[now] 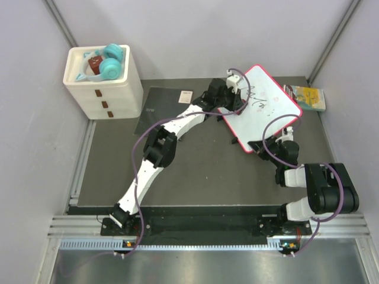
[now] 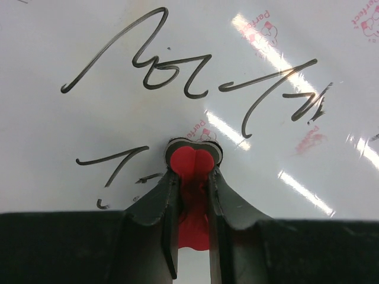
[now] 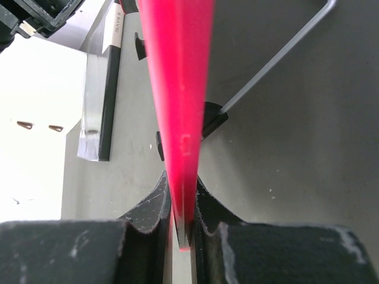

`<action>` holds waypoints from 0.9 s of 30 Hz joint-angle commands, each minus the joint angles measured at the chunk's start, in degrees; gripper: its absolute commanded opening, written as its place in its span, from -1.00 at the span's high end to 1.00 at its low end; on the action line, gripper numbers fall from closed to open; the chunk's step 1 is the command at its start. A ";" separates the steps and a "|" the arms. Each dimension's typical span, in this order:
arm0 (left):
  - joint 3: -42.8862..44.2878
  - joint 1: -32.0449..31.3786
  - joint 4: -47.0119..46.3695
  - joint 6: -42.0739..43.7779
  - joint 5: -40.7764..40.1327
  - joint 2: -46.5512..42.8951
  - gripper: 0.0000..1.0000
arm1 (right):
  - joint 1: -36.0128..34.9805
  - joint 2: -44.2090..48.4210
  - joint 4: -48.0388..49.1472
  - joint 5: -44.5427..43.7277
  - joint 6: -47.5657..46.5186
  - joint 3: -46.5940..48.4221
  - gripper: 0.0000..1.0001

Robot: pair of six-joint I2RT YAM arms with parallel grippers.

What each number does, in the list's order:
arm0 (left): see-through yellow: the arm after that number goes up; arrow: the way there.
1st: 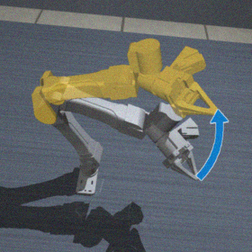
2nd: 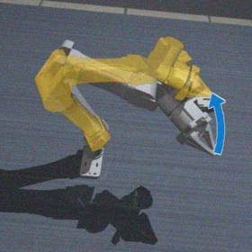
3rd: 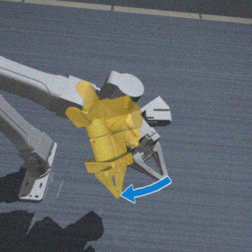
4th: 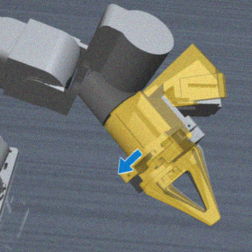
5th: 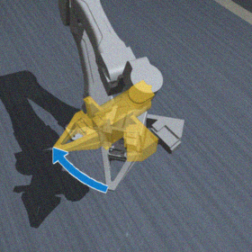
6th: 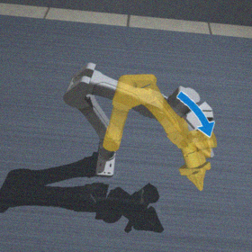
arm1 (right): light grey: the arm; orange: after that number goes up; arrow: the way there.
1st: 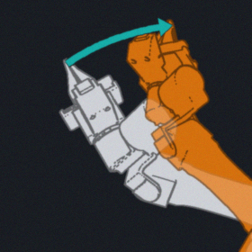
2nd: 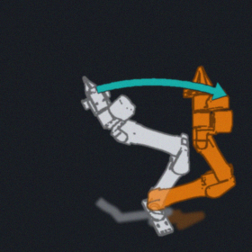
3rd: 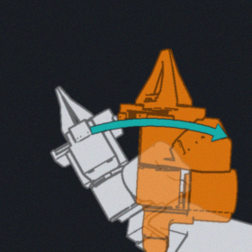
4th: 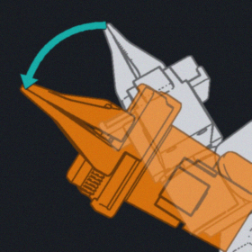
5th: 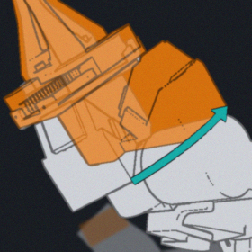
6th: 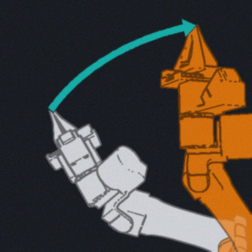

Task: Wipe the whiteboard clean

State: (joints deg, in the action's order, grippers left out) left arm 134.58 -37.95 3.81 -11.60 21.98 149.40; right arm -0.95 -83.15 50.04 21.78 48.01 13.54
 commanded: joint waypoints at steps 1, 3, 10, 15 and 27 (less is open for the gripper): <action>2.17 -0.19 0.04 3.85 8.00 3.44 1.00 | -3.35 1.49 -17.69 -0.68 -2.48 -3.08 1.00; 1.48 -0.19 1.28 6.83 6.24 3.18 1.00 | -5.20 3.69 -17.87 -4.35 -1.78 -4.92 1.00; -1.25 0.78 4.01 11.07 1.49 1.51 1.00 | -11.35 11.34 -17.96 -14.21 0.42 -9.59 1.00; -3.01 2.53 4.01 11.07 -0.18 -0.08 1.00 | -12.41 12.14 -19.10 -15.89 0.16 -9.41 1.00; 2.43 5.70 -3.28 6.15 12.52 5.72 1.00 | -12.58 10.73 -18.93 -14.40 -1.16 -8.53 1.00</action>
State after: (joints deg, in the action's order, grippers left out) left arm 133.97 -32.25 3.40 -3.77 23.66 151.57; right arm -11.97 -70.22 45.01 5.43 50.59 7.18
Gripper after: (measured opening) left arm 0.241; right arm 0.083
